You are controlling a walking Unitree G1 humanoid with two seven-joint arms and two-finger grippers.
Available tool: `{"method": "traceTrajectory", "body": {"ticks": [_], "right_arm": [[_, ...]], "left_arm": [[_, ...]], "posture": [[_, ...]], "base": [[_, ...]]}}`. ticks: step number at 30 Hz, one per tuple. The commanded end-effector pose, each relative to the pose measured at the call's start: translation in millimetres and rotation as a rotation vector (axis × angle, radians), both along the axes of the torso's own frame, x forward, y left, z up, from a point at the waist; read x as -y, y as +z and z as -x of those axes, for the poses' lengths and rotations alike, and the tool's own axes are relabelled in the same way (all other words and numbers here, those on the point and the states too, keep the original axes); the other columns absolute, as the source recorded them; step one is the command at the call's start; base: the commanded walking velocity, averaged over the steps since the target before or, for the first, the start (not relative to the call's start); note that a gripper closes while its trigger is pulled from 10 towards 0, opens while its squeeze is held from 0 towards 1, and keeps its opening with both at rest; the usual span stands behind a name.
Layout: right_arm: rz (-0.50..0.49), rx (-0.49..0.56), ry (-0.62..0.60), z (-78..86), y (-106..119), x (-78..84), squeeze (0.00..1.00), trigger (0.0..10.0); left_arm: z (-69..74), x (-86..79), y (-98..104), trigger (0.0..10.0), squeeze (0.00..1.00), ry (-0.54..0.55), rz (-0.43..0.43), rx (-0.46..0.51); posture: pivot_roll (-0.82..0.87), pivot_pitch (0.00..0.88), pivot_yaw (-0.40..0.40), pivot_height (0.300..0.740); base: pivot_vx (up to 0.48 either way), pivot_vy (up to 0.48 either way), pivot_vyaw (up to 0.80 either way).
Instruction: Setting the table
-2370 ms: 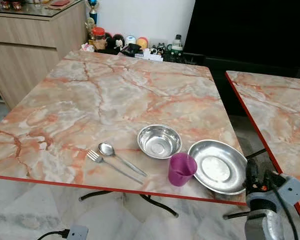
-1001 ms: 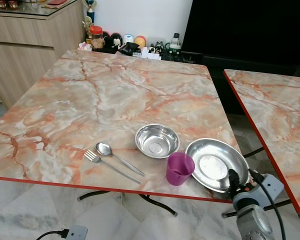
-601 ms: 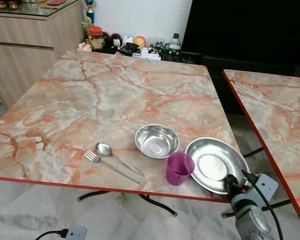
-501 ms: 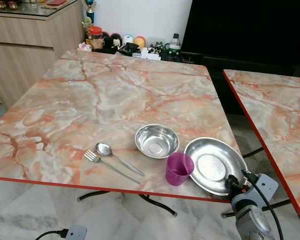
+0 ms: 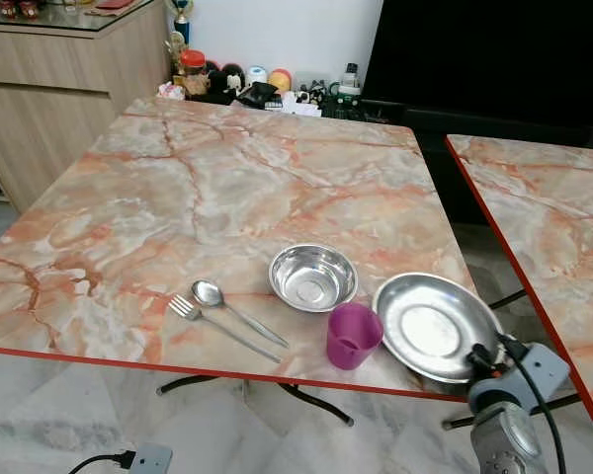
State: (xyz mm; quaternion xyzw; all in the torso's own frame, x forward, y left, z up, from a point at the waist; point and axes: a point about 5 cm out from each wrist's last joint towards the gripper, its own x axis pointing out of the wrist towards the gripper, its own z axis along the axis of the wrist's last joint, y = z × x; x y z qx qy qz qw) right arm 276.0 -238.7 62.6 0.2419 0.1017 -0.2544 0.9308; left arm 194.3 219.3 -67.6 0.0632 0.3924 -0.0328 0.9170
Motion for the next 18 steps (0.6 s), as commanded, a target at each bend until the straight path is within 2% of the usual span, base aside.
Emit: {"method": "traceTrajectory", "body": {"ticks": [1,4,6,7,11,12,14,15,16,17,18], "right_arm": [[0.012,0.01,-0.059,4.7,0,7.3,0.0,0.0],[0.037,0.091,-0.082,2.8,11,8.9,0.0,0.0],[0.025,0.201,-0.089,-1.9,26,6.9,0.0,0.0],[0.025,0.201,-0.089,-1.9,26,6.9,0.0,0.0],[0.014,0.311,-0.097,-8.9,41,5.4,0.0,0.0],[0.006,0.389,-0.1,-15.1,54,5.7,0.0,0.0],[0.006,0.398,-0.101,-15.8,55,5.8,0.0,0.0],[0.009,0.416,-0.101,-17.3,59,6.8,0.0,3.5],[0.009,0.416,-0.101,-17.3,59,6.8,0.0,3.5],[0.019,0.433,-0.093,-18.7,62,6.5,0.0,10.0],[0.019,0.433,-0.093,-18.7,62,6.5,0.0,10.0]], "left_arm": [[3.0,3.9,-2,10.0,0.0,-0.04,-0.014,-0.012],[2.4,4.3,-2,10.0,0.0,-0.047,-0.022,-0.006],[1.9,4.3,-2,10.0,0.0,-0.052,-0.029,-0.002],[1.9,4.3,-2,10.0,0.0,-0.052,-0.029,-0.002],[1.7,4.1,-1,10.0,0.0,-0.051,-0.039,0.002],[1.6,4.3,-1,10.0,0.0,-0.053,-0.043,0.004],[1.6,4.3,-1,10.0,0.0,-0.053,-0.043,0.004],[1.8,4.2,-1,10.0,0.0,-0.052,-0.047,0.005],[1.8,4.2,-1,10.0,0.0,-0.052,-0.047,0.005],[2.4,3.7,-2,10.0,0.0,-0.053,-0.057,0.005],[2.4,3.7,-2,10.0,0.0,-0.053,-0.057,0.005]], "posture": [[0.1,0.105,-0.079,0.74],[0.1,0.105,-0.077,0.74],[0.09,0.107,-0.074,0.74],[0.09,0.107,-0.074,0.74],[0.09,0.111,-0.068,0.74],[0.09,0.111,-0.068,0.74],[0.09,0.111,-0.068,0.74],[0.09,0.113,-0.067,0.74],[0.09,0.113,-0.067,0.74],[0.09,0.115,-0.067,0.74],[0.09,0.115,-0.067,0.74]], "base": [[0.0,0.0,0.0],[0.0,0.0,0.0],[0.0,0.0,0.0],[0.0,0.0,0.0],[0.0,0.0,0.0],[0.0,0.0,0.0],[0.0,0.0,0.0],[0.0,0.0,0.0],[0.0,0.0,0.0],[0.0,0.0,0.0],[0.0,0.0,0.0]]}}
